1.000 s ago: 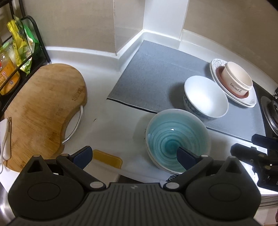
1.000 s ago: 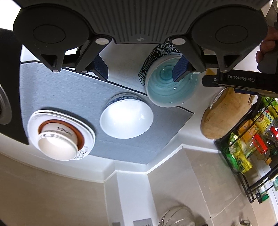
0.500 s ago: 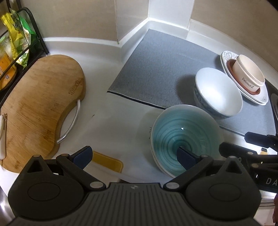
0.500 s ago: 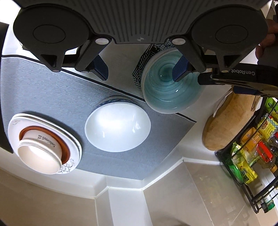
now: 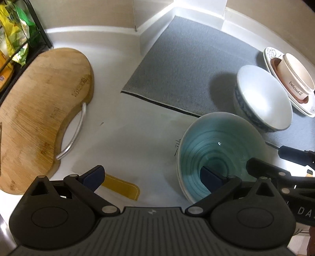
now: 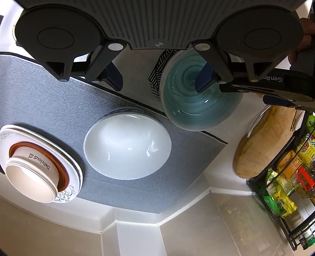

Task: Organize plates and bowls
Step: 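Close the left tool on the teal swirl bowl rim while the right tool grips it too, then lift the teal bowl with both tools and carry it over the white bowl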

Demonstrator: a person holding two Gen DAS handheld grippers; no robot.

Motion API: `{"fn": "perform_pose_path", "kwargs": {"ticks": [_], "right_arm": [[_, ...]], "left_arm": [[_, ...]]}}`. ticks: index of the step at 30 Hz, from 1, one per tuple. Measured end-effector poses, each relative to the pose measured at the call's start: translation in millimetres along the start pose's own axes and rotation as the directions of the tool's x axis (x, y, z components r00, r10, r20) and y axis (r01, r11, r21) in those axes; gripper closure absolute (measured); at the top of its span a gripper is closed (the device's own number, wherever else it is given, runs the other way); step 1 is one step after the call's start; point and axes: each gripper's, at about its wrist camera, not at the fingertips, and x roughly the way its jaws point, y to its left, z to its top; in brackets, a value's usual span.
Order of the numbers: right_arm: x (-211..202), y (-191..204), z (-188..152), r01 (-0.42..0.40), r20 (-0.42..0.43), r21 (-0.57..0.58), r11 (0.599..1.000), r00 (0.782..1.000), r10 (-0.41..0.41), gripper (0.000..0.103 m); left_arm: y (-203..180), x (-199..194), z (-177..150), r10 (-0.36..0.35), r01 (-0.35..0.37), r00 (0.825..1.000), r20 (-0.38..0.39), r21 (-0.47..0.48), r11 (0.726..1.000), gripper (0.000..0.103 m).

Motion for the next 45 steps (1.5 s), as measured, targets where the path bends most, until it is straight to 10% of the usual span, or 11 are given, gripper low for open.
{"fn": "perform_pose_path", "kwargs": {"ticks": [8,10,15,35,45], "right_arm": [[19,-4,2,-0.002,-0.039,0.000,1.000,0.999,0.002,0.028],[22,-5,1,-0.012,-0.052,-0.015,1.000,0.999,0.011,0.061],[24,1,-1,-0.062,-0.061,-0.049,0.997,0.996,0.059,0.085],[-12,-6,-4,-0.073,-0.042,-0.047,0.996,0.997,0.071,0.090],[-72,-35,-19,0.018,0.045,0.017,1.000,0.999,-0.019,0.093]], "left_arm": [[-6,13,12,-0.007,0.007,1.000,-0.006,0.021,1.000,0.005],[-6,15,13,-0.011,0.012,1.000,-0.007,0.027,1.000,0.024],[-13,7,15,-0.119,0.118,0.993,0.004,0.061,0.991,0.088],[-20,-39,-5,-0.165,0.158,0.984,0.060,0.103,0.982,0.093],[-72,-73,-11,-0.275,0.247,0.958,0.082,0.249,0.936,0.094]]}}
